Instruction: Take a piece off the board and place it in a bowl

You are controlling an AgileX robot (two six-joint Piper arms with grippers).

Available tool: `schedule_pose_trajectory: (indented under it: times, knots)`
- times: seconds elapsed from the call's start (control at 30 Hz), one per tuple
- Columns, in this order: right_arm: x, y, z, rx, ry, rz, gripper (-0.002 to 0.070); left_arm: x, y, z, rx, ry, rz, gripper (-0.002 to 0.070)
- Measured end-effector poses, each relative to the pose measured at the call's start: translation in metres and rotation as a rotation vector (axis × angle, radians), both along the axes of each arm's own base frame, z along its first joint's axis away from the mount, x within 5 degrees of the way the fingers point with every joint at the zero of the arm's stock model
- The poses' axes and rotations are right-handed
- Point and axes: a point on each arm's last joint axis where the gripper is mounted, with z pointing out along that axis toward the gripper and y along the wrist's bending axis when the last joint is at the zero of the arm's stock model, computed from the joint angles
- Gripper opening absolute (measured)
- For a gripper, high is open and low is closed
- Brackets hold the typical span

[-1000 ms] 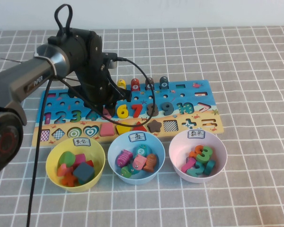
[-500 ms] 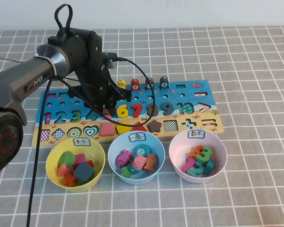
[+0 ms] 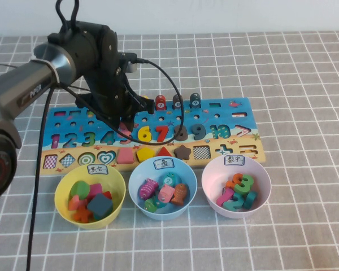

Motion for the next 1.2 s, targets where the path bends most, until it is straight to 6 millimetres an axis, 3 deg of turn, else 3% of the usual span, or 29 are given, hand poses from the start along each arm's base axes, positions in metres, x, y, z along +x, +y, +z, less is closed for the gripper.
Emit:
schedule_pose_trajectory:
  times: [0.2, 0.37, 0.57, 0.73, 0.97, 1.2]
  knots:
    - [0.000, 0.000, 0.000, 0.000, 0.000, 0.000, -0.0019, -0.002, 0.000, 0.008, -0.001, -0.018, -0.010, 0.0190]
    - [0.000, 0.000, 0.000, 0.000, 0.000, 0.000, -0.0019, -0.013, -0.004, 0.042, -0.017, -0.089, -0.049, 0.0190]
    - [0.000, 0.000, 0.000, 0.000, 0.000, 0.000, -0.0019, -0.043, -0.006, 0.091, 0.000, -0.191, -0.123, 0.0189]
    - [0.000, 0.000, 0.000, 0.000, 0.000, 0.000, -0.0019, -0.080, 0.005, 0.114, -0.004, -0.256, -0.161, 0.0188]
    - [0.000, 0.000, 0.000, 0.004, 0.001, 0.000, -0.0019, -0.140, 0.034, 0.126, -0.043, -0.347, -0.176, 0.0184]
    - [0.000, 0.001, 0.000, 0.022, 0.004, 0.002, -0.0019, -0.187, 0.057, 0.089, -0.043, -0.390, -0.241, 0.0183]
